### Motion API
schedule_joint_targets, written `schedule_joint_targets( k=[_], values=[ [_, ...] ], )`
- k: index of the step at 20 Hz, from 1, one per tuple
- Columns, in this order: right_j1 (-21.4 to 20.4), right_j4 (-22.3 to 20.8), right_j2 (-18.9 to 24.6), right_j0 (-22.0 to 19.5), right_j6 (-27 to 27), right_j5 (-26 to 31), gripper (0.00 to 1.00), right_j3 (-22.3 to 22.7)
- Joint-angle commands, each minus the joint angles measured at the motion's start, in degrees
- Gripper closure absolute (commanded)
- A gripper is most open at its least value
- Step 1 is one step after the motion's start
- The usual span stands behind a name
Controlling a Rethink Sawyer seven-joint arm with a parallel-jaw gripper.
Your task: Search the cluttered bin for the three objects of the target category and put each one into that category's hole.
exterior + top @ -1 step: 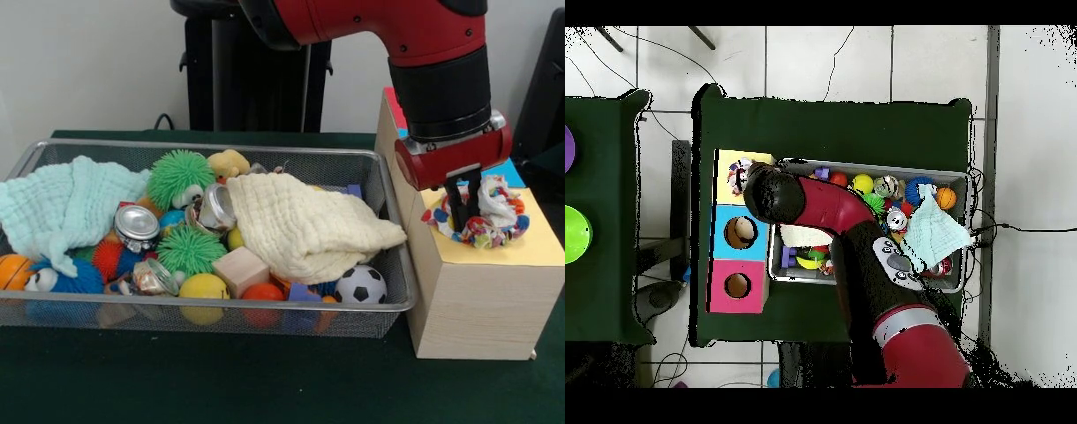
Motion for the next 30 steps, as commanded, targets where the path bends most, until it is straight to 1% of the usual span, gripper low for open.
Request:
schedule_joint_targets(
  k=[1, 3, 5, 9, 20, 22, 25, 30],
  values=[
    [9.8, 0.2, 0.7, 0.0, 7.7, 3.1, 1.0, -0.9],
    [9.0, 0.9, -1.8, 1.7, 8.9, 9.1, 1.0, -1.8],
    [8.6, 1.0, -2.6, 2.2, 9.3, 11.3, 1.0, -1.7],
    [8.6, 1.1, -2.8, 2.3, 9.4, 13.0, 1.0, -1.5],
    [6.6, 2.9, -1.1, 1.5, 9.9, 15.5, 1.0, 1.0],
    [5.1, 3.9, -0.2, 0.9, 10.0, 16.9, 1.0, 2.1],
    [3.3, 4.8, 0.3, 0.7, 10.1, 17.2, 1.0, 3.4],
    [2.9, 5.7, 1.1, 0.1, 10.1, 15.3, 1.0, 4.5]
  ],
)
